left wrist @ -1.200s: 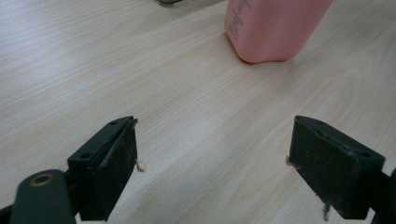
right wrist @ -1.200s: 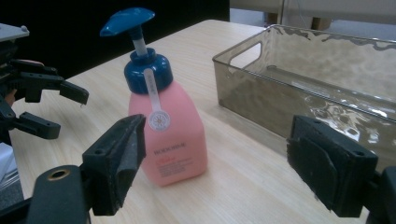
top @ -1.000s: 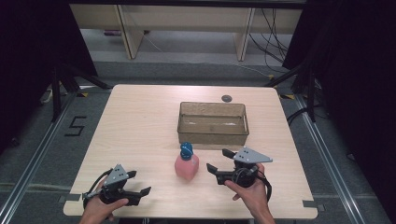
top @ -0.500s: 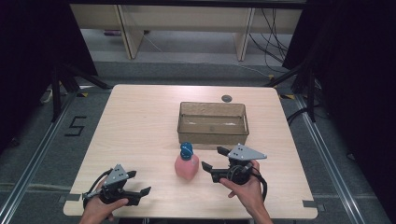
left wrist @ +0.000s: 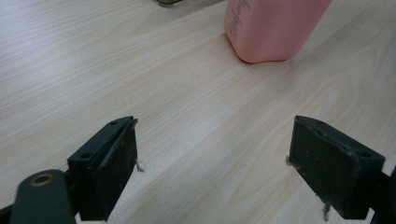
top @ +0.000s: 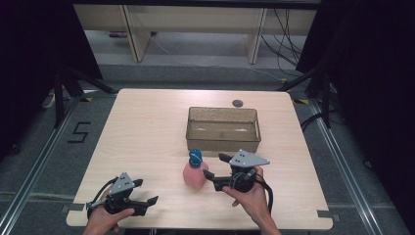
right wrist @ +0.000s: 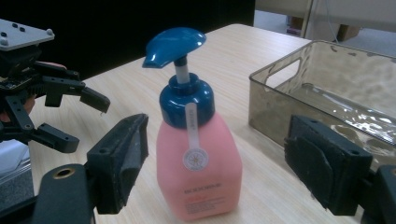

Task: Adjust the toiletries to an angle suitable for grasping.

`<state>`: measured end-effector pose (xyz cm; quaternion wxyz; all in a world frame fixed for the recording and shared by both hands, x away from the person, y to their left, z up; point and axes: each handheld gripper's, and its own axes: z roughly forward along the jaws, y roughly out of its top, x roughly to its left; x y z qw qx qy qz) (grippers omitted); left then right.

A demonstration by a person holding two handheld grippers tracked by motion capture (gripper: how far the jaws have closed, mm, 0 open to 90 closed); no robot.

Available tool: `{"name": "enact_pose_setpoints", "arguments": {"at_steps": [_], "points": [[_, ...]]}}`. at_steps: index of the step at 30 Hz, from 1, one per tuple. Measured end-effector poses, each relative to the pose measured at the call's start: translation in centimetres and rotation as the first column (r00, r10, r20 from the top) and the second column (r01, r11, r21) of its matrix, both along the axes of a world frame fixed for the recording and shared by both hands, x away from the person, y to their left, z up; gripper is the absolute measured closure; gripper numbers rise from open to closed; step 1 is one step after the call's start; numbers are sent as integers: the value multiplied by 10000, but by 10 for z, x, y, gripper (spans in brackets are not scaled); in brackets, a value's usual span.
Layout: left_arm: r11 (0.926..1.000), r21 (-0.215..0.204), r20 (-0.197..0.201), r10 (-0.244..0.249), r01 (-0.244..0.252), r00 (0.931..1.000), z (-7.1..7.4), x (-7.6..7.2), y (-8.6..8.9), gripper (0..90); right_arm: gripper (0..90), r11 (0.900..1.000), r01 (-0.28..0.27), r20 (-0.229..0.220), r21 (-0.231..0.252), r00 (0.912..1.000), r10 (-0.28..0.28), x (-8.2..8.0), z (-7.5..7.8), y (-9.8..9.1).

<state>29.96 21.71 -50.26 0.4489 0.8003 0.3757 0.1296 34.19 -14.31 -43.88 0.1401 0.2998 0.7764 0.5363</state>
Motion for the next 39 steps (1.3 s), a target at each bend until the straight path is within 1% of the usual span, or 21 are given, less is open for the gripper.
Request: {"name": "enact_pose_setpoints", "arguments": {"at_steps": [3, 4, 5, 6, 7, 9, 12, 13, 14, 15, 20, 21, 22, 25, 26, 30, 31, 34, 35, 38, 39], "points": [[9998, 164, 18, -89, 89, 10000, 1, 0, 2, 148, 225, 10000, -75, -132, -56, 9999, 75, 0, 0, 4], [9999, 98, 42, -81, 80, 10000, 0, 0, 1, 148, 225, 9999, -72, 55, -131, 10000, 73, 1, 0, 5], [9999, 75, 77, -99, 98, 9999, 0, 1, 2, 148, 225, 10000, -28, -345, 6, 9994, 28, -1, 0, 7], [9999, -105, 68, 5, -5, 10000, -1, 0, 0, 148, 225, 9998, -205, -56, 15, 9998, 205, 2, -1, 8], [10000, -60, 37, 7, -7, 10000, -1, 0, 0, 148, 226, 9997, -233, -136, 7, 9996, 233, 2, -1, 9], [10000, 25, -14, -4, 4, 10000, 0, 0, 0, 148, 226, 9998, -168, 44, -90, 9998, 168, 3, 0, 10], [10000, 14, 6, -22, 22, 10000, 0, 0, 0, 148, 228, 9997, -248, -123, -91, 9996, 247, 3, 0, 13], [10000, -1, 4, -3, 3, 10000, 0, 0, 0, 148, 228, 9996, -222, 74, -163, 9997, 223, 4, 0, 14], [10000, -1, 4, -3, 3, 10000, 0, 0, 0, 148, 228, 9996, -222, 74, -163, 9997, 223, 4, 0, 14], [10000, 4, -16, 23, -23, 10000, 0, 0, 0, 148, 228, 9996, -248, -108, -113, 9996, 247, 3, 1, 16], [10000, -81, 33, 24, -24, 10000, -1, 0, 0, 148, 228, 9993, -359, 75, -108, 9993, 360, 5, 0, 21], [10000, -29, -37, -3, 3, 10000, -1, 1, 0, 148, 229, 9987, -510, -58, -85, 9987, 509, 6, 0, 22], [9999, -96, -39, 31, -31, 10000, -1, 1, -1, 148, 229, 9987, -476, 24, -163, 9989, 477, 6, 0, 22], [9999, -105, -27, 72, -72, 10000, -1, 1, -1, 148, 228, 9993, -368, -273, -83, 9990, 366, 5, 1, 24], [10000, -69, -3, 62, -62, 10000, -1, 1, -1, 148, 229, 9991, -431, -172, 16, 9989, 432, 7, 0, 25], [10000, -30, -3, -11, 11, 10000, -1, 2, -1, 148, 229, 9984, -549, 26, -132, 9985, 549, 10, -1, 27], [9999, -106, 27, -51, 52, 10000, -1, 2, -1, 148, 229, 9986, -492, -149, -170, 9987, 489, 9, -1, 27], [10000, 42, -124, -25, 26, 9999, -1, 3, -1, 148, 229, 9989, -449, -244, -132, 9987, 446, 11, -1, 29], [9999, -105, -100, 16, -17, 9999, -3, 4, -2, 148, 230, 9986, -522, -159, -118, 9985, 520, 13, -2, 29], [9999, -122, -202, 17, -19, 9998, -3, 5, -3, 148, 230, 9973, -734, -100, -61, 9973, 733, 17, -4, 31], [10000, -13, -235, -33, 32, 9997, -2, 5, -2, 148, 230, 9981, -617, -74, -88, 9981, 617, 17, -3, 30]]}}
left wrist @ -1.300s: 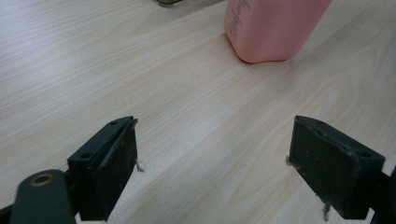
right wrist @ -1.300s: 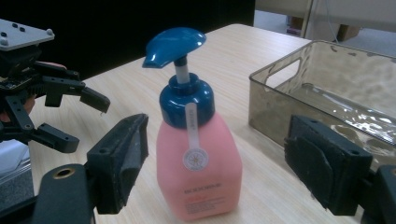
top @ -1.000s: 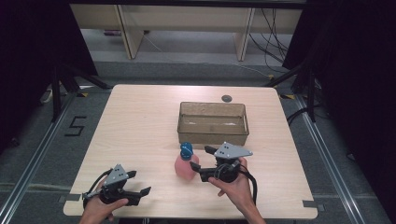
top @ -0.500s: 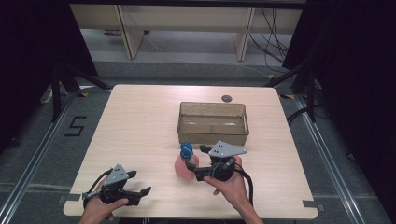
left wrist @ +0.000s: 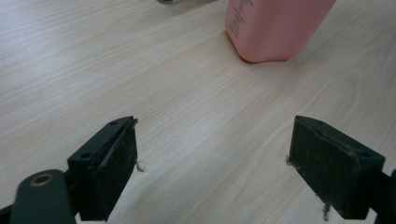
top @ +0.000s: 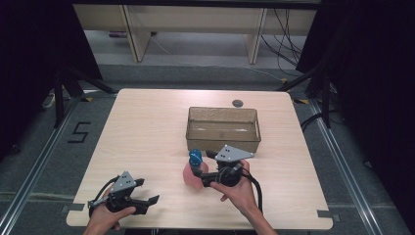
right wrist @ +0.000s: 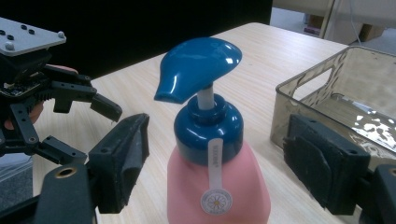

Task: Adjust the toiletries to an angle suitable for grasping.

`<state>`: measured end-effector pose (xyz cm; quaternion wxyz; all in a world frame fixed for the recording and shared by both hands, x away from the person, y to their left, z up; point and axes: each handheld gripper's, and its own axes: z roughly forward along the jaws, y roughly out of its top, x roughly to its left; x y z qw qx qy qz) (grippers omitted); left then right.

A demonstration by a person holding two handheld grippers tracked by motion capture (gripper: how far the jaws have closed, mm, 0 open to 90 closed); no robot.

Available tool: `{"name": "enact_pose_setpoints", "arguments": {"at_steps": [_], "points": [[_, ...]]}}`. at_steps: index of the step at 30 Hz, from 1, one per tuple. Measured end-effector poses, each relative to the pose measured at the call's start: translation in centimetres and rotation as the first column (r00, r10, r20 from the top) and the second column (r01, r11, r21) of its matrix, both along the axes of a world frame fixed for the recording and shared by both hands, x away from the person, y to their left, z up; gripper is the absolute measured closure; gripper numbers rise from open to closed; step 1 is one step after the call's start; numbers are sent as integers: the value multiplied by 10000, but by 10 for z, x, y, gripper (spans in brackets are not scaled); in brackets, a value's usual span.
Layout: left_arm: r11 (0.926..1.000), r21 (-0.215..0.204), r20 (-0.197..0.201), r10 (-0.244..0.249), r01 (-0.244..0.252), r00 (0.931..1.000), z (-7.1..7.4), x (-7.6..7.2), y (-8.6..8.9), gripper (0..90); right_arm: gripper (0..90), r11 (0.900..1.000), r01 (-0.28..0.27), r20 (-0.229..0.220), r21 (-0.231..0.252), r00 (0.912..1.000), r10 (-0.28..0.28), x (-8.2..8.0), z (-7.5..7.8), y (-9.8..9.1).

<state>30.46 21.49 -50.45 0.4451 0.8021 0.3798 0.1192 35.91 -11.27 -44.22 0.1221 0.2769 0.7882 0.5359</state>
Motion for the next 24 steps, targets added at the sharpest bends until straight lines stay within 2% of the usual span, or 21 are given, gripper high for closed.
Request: {"name": "enact_pose_setpoints", "arguments": {"at_steps": [1, 2, 4, 6, 7, 8, 9, 11, 12, 13, 15, 16, 18, 21, 24], "points": [[10000, -30, -5, -32, 32, 10000, 0, 0, 0, 148, 230, 10000, 52, 190, -80, 9998, -51, 1, 0, 0], [10000, -30, 0, -28, 28, 10000, -1, 1, 0, 148, 230, 10000, 61, 21, -40, 10000, -61, 0, 1, 0], [10000, 13, -56, 14, -14, 10000, 0, 2, 0, 148, 229, 10000, -32, 119, -65, 9999, 33, 2, 1, 1], [10000, 87, -7, -1, 1, 10000, 0, 2, 0, 148, 230, 10000, 14, 8, -24, 10000, -14, 2, 1, 3], [10000, 83, -32, 17, -16, 10000, 0, 2, -1, 148, 230, 9999, -76, 203, -107, 9998, 78, 4, 1, 3], [10000, 38, 10, 20, -20, 10000, -1, 2, -1, 148, 229, 9999, -107, 186, -48, 9998, 108, 4, 0, 4], [10000, 21, 2, -7, 7, 10000, -1, 2, -1, 148, 230, 9999, -82, -45, -94, 10000, 81, 3, 1, 5], [10000, 69, -26, -2, 3, 10000, 0, 2, -1, 148, 230, 9997, -255, 50, -32, 9997, 255, 5, 0, 7], [10000, 80, -22, -15, 15, 10000, -1, 2, 0, 148, 230, 10000, -70, -247, -7, 9997, 70, 3, 2, 8], [9999, 102, -24, -2, 2, 10000, -1, 2, 0, 148, 230, 9998, -166, -55, -84, 9998, 165, 5, 1, 9], [9999, 111, -48, -27, 28, 10000, 0, 1, 0, 148, 233, 9995, -305, 55, -115, 9995, 305, 8, 1, 11], [10000, -52, -12, -65, 65, 10000, -1, 2, -1, 148, 238, 9997, -178, -71, -143, 9998, 177, 7, 0, 13], [9999, -32, 9, -105, 105, 9999, -1, 1, -1, 148, 245, 9997, -123, 78, -220, 9999, 125, 9, -2, 16], [9999, -42, 15, -134, 134, 9999, -1, 1, -1, 148, 263, 9995, -91, 52, -316, 9999, 93, 11, -4, 20], [9999, -51, 36, -136, 136, 9999, -2, 1, -1, 148, 290, 9990, -10, -286, -448, 9996, -3, 12, -5, 21]]}}
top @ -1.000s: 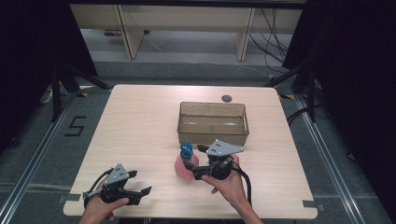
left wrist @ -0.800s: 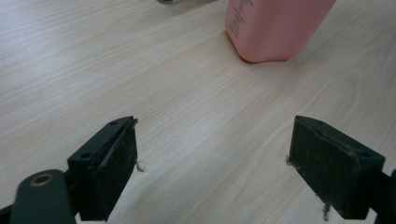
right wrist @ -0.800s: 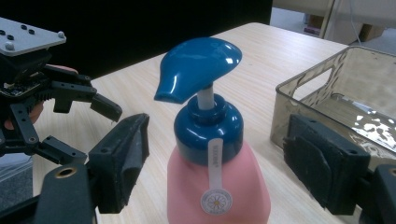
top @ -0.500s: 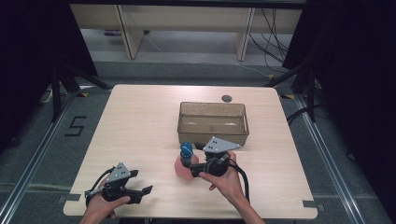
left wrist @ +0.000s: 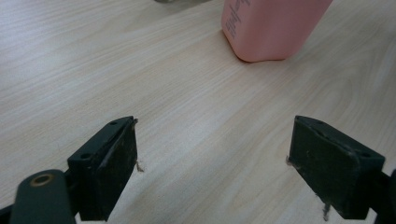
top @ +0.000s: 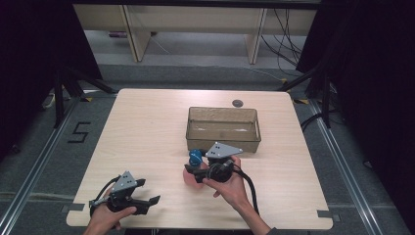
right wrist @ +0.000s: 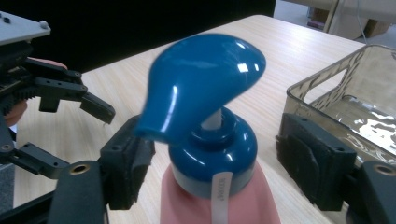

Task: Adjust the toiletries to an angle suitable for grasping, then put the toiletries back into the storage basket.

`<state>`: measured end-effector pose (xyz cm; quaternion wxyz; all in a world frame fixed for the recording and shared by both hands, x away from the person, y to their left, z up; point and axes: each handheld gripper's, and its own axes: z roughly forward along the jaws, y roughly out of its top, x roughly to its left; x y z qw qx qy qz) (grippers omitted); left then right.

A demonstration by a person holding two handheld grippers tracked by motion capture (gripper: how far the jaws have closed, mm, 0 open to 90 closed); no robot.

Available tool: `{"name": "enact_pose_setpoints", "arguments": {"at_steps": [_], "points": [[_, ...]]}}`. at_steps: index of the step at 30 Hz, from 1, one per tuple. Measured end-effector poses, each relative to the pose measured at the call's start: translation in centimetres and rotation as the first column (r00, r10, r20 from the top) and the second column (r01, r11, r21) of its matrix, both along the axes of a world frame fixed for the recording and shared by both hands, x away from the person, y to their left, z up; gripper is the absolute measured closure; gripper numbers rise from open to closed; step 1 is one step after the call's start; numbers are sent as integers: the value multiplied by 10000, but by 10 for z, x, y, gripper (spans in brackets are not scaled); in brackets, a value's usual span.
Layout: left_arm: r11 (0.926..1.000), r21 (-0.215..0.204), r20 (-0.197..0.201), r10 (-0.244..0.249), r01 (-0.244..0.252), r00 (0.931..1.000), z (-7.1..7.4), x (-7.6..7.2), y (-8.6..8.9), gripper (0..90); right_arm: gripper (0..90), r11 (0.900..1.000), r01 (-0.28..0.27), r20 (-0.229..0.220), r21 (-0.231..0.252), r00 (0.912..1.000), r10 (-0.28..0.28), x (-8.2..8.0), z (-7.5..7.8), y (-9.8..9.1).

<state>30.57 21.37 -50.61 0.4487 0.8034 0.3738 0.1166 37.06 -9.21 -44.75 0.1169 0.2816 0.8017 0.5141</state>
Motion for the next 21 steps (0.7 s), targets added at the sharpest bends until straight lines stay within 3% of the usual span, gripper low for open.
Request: {"name": "enact_pose_setpoints", "arguments": {"at_steps": [5, 8, 12, 18, 21], "points": [[10000, 31, -30, 24, -24, 10000, 0, 0, 0, 148, 323, 9999, -33, 364, -108, 9993, 37, 3, -2, 0], [10000, -12, -111, -53, 53, 9999, 0, 0, 0, 148, 339, 9999, -114, 43, -21, 9999, 114, 3, -3, 1], [10000, 37, -49, 14, -14, 10000, 0, -1, -1, 148, 373, 10000, -83, 240, -27, 9997, 84, 3, -4, 2], [9999, 11, -119, -141, 141, 9998, 1, -2, -1, 148, 437, 9999, -113, 36, -57, 9999, 113, 5, -6, 2], [9999, -60, -62, -105, 105, 9999, 0, -3, -1, 148, 466, 9999, 36, -336, 153, 9994, -31, 2, -6, 4]]}}
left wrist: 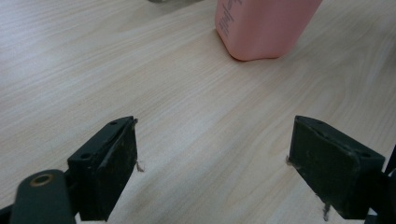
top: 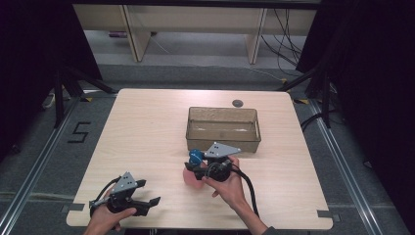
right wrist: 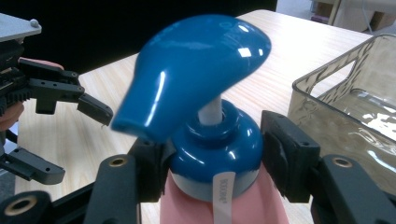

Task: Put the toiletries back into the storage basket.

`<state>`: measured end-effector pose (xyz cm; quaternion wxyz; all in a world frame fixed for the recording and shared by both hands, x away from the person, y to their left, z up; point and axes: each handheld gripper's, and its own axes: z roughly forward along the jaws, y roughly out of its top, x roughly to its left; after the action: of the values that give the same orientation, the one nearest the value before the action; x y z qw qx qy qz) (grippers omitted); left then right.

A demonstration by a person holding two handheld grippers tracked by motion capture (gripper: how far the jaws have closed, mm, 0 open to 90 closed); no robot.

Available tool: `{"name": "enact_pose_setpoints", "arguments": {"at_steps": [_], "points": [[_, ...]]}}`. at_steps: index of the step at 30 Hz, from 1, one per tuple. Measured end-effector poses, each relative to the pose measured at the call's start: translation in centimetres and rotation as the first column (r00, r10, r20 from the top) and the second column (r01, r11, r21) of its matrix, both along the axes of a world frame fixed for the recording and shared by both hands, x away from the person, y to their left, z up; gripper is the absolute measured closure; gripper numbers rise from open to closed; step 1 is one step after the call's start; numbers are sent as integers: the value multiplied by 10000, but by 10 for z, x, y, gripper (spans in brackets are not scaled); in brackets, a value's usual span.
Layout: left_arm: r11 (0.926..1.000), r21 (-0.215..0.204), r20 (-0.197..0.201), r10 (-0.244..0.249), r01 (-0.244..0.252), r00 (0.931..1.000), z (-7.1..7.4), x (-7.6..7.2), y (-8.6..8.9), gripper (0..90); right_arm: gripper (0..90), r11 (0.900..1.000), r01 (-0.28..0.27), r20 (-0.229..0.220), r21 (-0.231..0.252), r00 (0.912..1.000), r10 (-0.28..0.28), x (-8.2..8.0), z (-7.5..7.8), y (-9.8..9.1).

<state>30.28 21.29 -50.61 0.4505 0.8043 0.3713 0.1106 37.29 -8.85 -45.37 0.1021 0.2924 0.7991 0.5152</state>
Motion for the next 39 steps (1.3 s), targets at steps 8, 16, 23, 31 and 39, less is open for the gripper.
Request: {"name": "enact_pose_setpoints", "arguments": {"at_steps": [8, 16, 23, 31, 39], "points": [[9999, 162, -133, 7, -5, 9999, 1, 1, 1, 148, 530, 9989, 76, 952, -468, 9955, -31, -4, 3, 5], [9999, 61, -75, 88, -88, 9999, 1, 0, 2, 148, 532, 9984, 315, 865, -479, 9959, -273, -5, 6, 4], [10000, 34, -63, 50, -50, 10000, 1, 1, 2, 148, 532, 9983, 448, 813, -379, 9958, -416, -4, 18, -1], [10000, -13, -69, 90, -90, 9999, 1, 1, 2, 148, 532, 9988, 410, 1093, -259, 9933, -379, 3, 35, -6], [9999, -60, -59, 101, -101, 9999, 1, 0, 2, 148, 532, 9981, 577, 962, -215, 9938, -554, 6, 50, -11]]}}
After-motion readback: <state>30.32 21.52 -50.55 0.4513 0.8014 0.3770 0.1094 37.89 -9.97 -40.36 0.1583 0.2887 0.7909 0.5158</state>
